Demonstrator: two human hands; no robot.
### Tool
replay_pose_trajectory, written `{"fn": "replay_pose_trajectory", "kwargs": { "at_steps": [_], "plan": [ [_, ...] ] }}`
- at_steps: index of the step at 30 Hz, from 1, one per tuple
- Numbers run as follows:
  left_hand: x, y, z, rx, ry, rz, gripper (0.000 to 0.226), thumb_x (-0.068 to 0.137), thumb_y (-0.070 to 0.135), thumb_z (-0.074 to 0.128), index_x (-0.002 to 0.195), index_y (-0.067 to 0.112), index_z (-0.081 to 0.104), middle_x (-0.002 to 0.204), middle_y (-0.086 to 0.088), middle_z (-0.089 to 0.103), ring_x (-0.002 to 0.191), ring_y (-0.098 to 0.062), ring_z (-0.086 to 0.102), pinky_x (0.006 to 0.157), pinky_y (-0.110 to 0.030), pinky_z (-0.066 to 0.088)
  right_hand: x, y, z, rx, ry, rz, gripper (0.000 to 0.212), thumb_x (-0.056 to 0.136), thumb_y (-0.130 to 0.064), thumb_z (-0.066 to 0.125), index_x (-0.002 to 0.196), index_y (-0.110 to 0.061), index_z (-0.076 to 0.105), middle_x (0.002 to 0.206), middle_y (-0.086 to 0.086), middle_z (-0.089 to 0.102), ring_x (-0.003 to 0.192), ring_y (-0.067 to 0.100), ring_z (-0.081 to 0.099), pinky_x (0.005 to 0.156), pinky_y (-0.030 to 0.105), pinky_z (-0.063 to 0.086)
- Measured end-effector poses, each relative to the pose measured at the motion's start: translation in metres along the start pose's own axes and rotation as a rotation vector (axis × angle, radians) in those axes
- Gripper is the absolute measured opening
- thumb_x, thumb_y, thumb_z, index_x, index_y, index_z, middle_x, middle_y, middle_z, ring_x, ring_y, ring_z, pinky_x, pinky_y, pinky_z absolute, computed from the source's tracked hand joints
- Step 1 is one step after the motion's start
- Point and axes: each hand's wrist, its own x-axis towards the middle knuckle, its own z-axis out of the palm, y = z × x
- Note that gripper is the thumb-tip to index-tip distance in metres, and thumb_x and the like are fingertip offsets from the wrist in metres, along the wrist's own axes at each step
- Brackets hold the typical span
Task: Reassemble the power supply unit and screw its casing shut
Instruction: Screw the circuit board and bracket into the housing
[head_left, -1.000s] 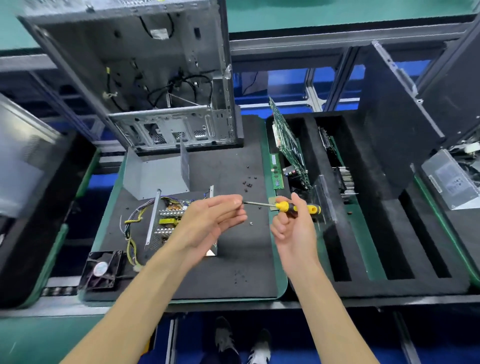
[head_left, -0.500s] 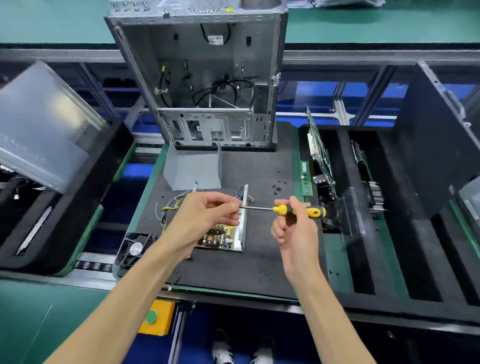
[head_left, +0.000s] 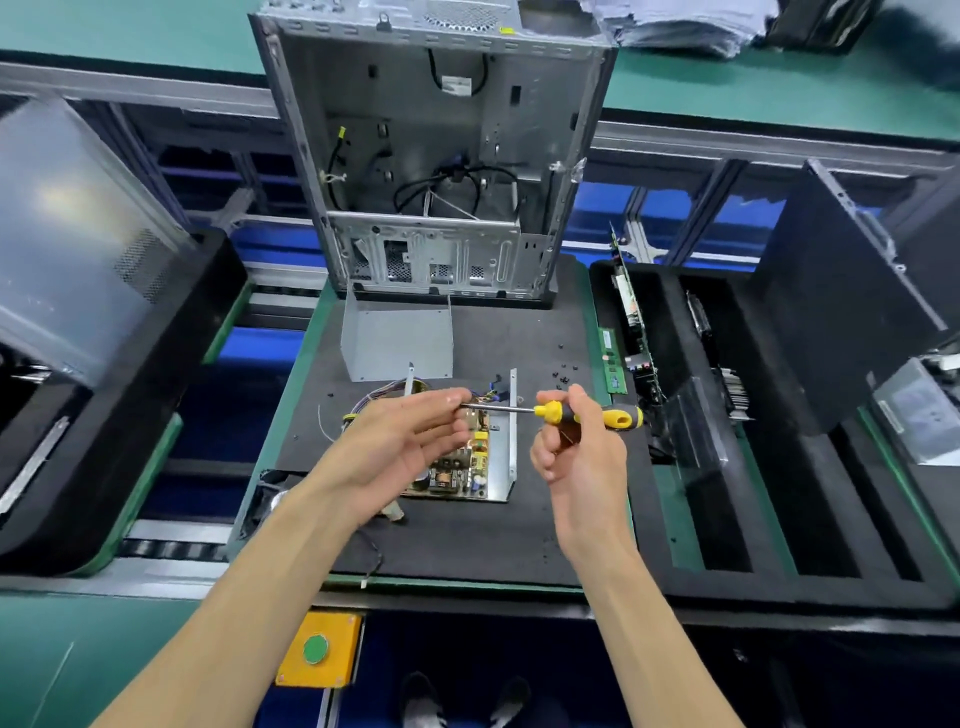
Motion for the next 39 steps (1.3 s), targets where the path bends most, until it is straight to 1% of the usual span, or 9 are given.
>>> {"fn": "replay_pose_trajectory", "kwargs": {
  "at_steps": [7,12,15,20,23,28,33,35,39],
  "plan": [
    [-0.003,-0.002,-0.007,0.207,0.027,0.129,0.011,0.082,0.003,0.072,0.091,0.002,0.079,0.08,-0.009,0.073,0.07,-0.018,0.071,0.071,-0.02,0.057,-0.016,0.006,0.003,-0.105,0.063,-0.104,0.036,0.103,-0.031,0.055,0.079,-0.017,0.077,0.055,-0.001,0.044,0.048,0.015,0.038,0.043,0.022,0.029],
    [-0.007,0.003,-0.01,0.186,-0.001,0.026,0.012,0.084,0.002,0.071,0.094,-0.002,0.077,0.074,-0.011,0.07,0.065,-0.018,0.069,0.065,-0.019,0.057,-0.018,0.01,0.005,-0.073,0.075,-0.094,0.04,0.105,-0.03,0.053,0.075,-0.017,0.076,0.053,-0.001,0.045,0.045,0.013,0.039,0.042,0.021,0.03],
    [-0.008,0.002,-0.011,0.182,0.07,0.049,0.009,0.087,0.002,0.071,0.092,-0.003,0.077,0.078,-0.014,0.072,0.068,-0.018,0.071,0.066,-0.021,0.059,-0.017,0.016,0.008,-0.05,0.068,-0.064,0.039,0.104,-0.03,0.054,0.075,-0.018,0.077,0.053,-0.001,0.043,0.046,0.013,0.038,0.041,0.021,0.031],
    [-0.011,-0.006,-0.013,0.23,0.205,0.22,0.009,0.083,-0.001,0.076,0.092,-0.002,0.078,0.085,-0.019,0.075,0.074,-0.027,0.074,0.071,-0.023,0.06,-0.016,0.032,0.013,0.077,0.064,0.042,0.039,0.104,-0.032,0.055,0.077,-0.019,0.079,0.058,0.0,0.044,0.049,0.013,0.039,0.043,0.021,0.034],
    [-0.011,-0.013,-0.014,0.132,0.261,0.244,0.009,0.084,0.001,0.077,0.093,-0.001,0.079,0.088,-0.015,0.075,0.078,-0.024,0.074,0.074,-0.024,0.059,-0.018,0.043,0.016,0.142,0.039,0.066,0.035,0.104,-0.033,0.055,0.085,-0.016,0.08,0.062,0.0,0.048,0.051,0.012,0.043,0.045,0.021,0.037],
    [-0.015,-0.017,-0.02,-0.045,0.253,0.198,0.016,0.076,0.008,0.082,0.092,0.006,0.081,0.096,-0.014,0.075,0.086,-0.023,0.074,0.078,-0.024,0.059,-0.024,0.054,0.017,0.144,0.006,0.031,0.032,0.103,-0.035,0.057,0.094,-0.014,0.08,0.065,0.002,0.052,0.056,0.013,0.048,0.05,0.023,0.043],
    [-0.019,-0.018,-0.019,-0.369,0.283,0.059,0.025,0.064,0.004,0.082,0.089,0.004,0.081,0.095,-0.012,0.077,0.081,-0.021,0.076,0.071,-0.026,0.061,-0.033,0.063,0.019,0.06,-0.042,-0.106,0.031,0.095,-0.038,0.064,0.104,-0.012,0.079,0.068,0.004,0.055,0.061,0.014,0.053,0.055,0.025,0.048],
    [-0.021,-0.017,-0.018,-0.466,0.282,0.013,0.031,0.07,0.002,0.078,0.101,0.003,0.074,0.096,-0.011,0.077,0.079,-0.019,0.076,0.069,-0.027,0.061,-0.035,0.066,0.02,0.031,-0.055,-0.177,0.027,0.097,-0.034,0.067,0.106,-0.011,0.078,0.069,0.005,0.057,0.062,0.014,0.056,0.057,0.026,0.05],
    [-0.025,-0.016,-0.019,-0.502,0.262,0.002,0.017,0.089,0.004,0.07,0.106,0.005,0.07,0.101,-0.008,0.076,0.082,-0.018,0.076,0.071,-0.028,0.062,-0.04,0.07,0.022,-0.023,-0.088,-0.261,0.029,0.094,-0.036,0.066,0.108,-0.013,0.077,0.07,0.007,0.06,0.064,0.018,0.059,0.06,0.03,0.052]
  ]
}}
